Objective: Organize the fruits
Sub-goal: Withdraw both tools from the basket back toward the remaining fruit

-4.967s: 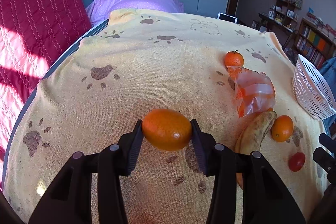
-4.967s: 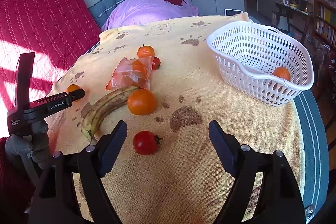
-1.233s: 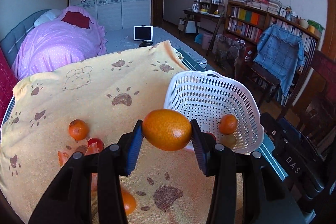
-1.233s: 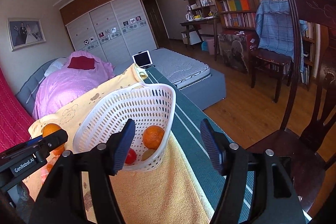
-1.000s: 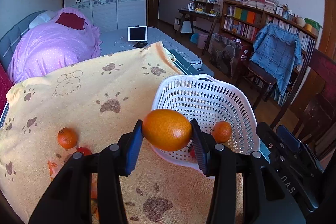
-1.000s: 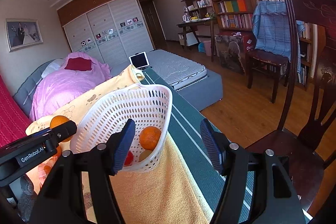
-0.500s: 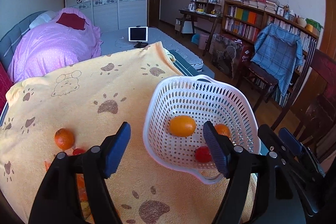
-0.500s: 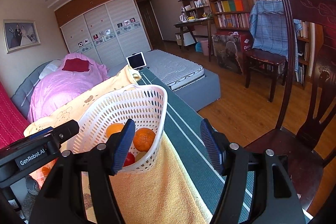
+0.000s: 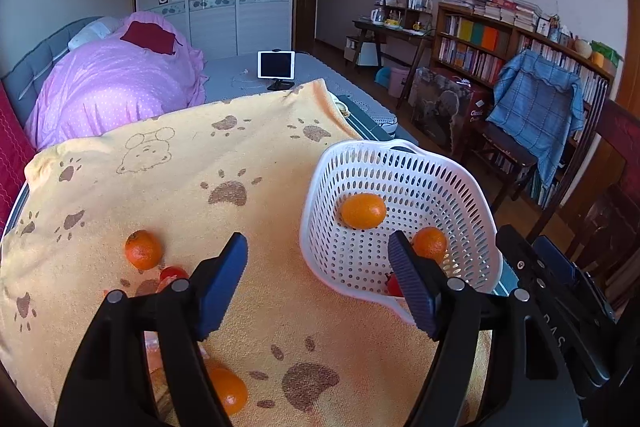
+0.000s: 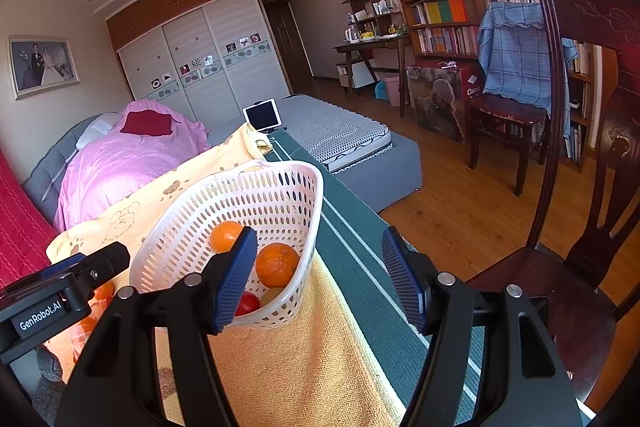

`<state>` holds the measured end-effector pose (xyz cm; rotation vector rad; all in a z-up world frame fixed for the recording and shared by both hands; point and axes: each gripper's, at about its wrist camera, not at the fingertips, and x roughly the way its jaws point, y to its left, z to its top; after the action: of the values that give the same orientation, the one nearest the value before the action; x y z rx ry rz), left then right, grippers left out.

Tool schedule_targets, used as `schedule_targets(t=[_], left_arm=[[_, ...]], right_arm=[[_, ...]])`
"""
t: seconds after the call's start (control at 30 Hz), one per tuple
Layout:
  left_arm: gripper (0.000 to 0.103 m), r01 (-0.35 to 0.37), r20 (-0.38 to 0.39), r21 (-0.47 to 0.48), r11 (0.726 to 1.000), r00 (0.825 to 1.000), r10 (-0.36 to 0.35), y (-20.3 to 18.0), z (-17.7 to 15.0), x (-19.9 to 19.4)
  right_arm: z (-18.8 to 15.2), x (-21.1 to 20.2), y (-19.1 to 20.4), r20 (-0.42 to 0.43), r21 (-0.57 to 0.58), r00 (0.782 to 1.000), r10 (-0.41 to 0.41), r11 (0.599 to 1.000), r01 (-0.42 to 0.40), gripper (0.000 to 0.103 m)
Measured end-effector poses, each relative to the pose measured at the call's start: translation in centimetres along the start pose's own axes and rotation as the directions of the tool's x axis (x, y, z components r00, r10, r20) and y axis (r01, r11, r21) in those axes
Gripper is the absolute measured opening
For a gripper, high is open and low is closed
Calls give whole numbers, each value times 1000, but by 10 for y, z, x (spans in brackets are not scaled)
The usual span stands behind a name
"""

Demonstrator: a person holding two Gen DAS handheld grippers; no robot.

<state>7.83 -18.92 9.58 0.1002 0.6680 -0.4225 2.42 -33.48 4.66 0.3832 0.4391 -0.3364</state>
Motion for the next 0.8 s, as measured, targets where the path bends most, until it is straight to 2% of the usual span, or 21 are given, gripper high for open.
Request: schedule_targets(t=[0.07, 0.33, 0.4, 0.8], left_arm=[[81, -8, 7, -3, 1000, 1000, 8, 2, -1, -5], [85, -51, 10, -36, 998, 999, 52, 15, -8, -16], [90, -59, 14, -39, 997, 998, 60, 18, -10, -19], [91, -141, 12, -78, 987, 990, 142, 38, -23, -41]], right_arm=[[0, 0, 0, 0, -1, 1000, 2, 1000, -2, 67], [0, -1, 1, 6, -6, 1000, 15, 1000, -15, 67], [0, 0, 2, 6, -9, 1000, 19, 1000, -18, 67], [0, -3, 6, 14, -29, 998, 57, 998, -57, 68]])
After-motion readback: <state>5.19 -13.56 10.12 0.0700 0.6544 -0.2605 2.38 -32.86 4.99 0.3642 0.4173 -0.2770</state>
